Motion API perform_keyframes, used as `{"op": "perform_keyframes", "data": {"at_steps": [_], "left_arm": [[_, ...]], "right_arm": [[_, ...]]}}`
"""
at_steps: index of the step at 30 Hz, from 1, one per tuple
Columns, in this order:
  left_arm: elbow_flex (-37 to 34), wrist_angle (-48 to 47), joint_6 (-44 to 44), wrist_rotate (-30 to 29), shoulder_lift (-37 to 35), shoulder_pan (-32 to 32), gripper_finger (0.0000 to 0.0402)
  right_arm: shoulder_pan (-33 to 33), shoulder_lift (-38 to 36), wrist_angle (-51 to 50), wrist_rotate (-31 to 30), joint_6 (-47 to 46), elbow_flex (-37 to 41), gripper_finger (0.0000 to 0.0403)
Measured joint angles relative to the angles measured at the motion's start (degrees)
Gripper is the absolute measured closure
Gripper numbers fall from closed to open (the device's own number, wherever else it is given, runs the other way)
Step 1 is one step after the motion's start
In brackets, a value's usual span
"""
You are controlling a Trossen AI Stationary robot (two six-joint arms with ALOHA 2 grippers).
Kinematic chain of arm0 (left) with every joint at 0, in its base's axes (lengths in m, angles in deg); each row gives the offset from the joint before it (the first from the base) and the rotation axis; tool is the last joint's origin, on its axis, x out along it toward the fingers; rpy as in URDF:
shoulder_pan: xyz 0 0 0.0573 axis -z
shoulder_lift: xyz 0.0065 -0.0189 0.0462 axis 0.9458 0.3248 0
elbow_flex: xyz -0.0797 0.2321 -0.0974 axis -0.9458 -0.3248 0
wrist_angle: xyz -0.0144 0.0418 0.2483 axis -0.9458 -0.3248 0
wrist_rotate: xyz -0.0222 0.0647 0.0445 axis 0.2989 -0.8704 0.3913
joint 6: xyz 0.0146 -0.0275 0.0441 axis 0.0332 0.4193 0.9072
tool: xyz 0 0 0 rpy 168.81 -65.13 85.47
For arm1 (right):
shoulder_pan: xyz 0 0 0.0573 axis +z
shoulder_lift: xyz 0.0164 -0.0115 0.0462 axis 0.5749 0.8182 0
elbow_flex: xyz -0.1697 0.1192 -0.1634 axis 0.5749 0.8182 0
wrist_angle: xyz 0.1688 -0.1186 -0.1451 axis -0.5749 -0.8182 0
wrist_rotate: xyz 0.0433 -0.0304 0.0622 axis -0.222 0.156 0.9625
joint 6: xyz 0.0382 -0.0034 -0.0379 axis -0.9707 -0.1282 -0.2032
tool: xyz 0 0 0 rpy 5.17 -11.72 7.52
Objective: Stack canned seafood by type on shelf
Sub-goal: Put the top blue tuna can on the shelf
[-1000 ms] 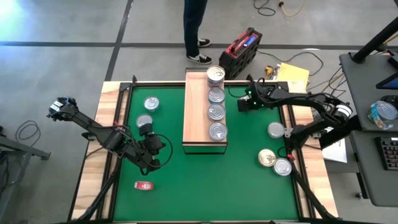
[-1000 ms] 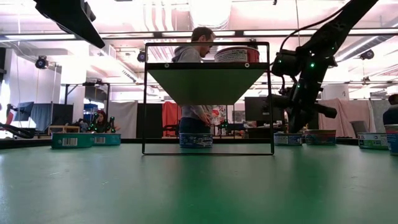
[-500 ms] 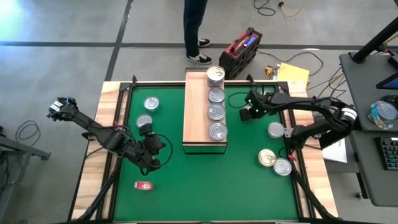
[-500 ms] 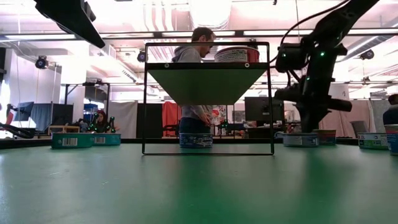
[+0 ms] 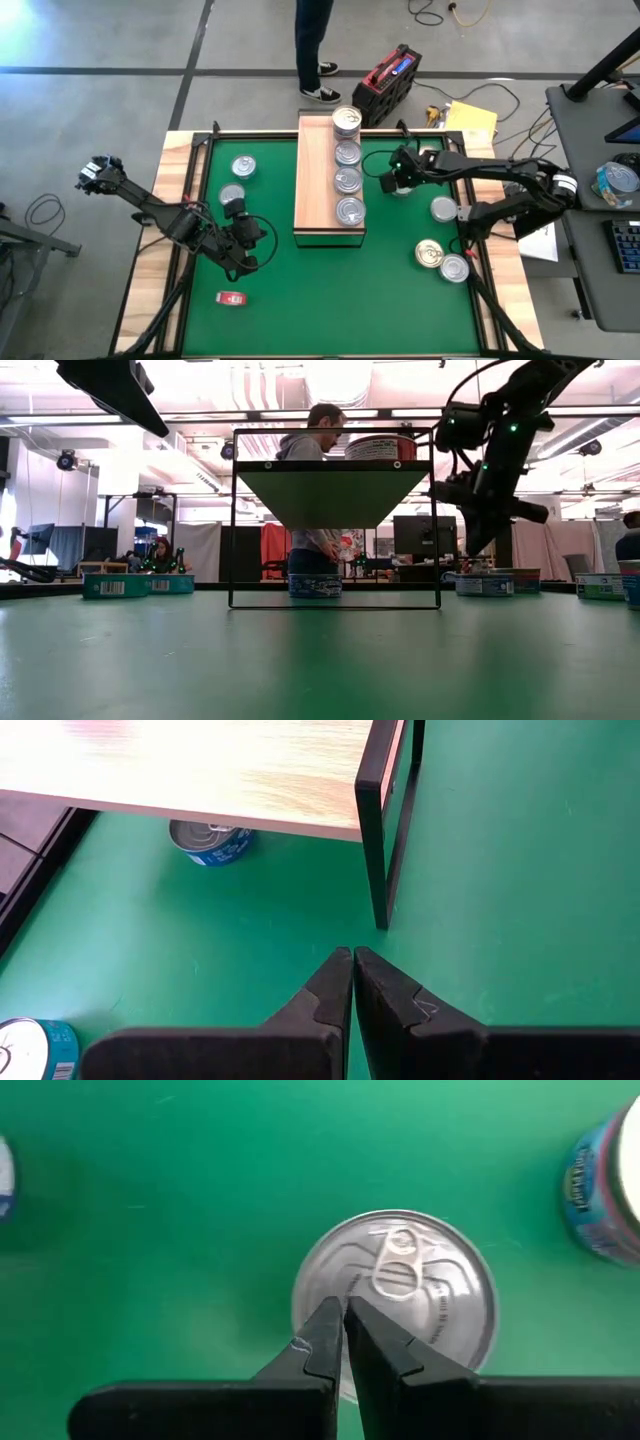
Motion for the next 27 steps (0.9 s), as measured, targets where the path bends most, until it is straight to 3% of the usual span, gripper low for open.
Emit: {"op": "perform_keyframes", "data": {"at_steps": [5,19,27], "left_arm": [[0.0,0.0,0.0,0.0,0.0,0.0,0.0401],[0.0,0.0,0.0,-0.2,0.0,0.0,0.0401],[0.0,0.3,0.0,-4.2,0.0,0.0,0.0401]], "right_arm": [[0.0,0.5,-0.3,-2.7,0.4,0.8,0.0391],[4.4,0.9,1.2,-2.3,-4.6,5.1,0.0391],[8.6,0.9,1.2,-0.7,-8.2,5.4,0.0391]]}}
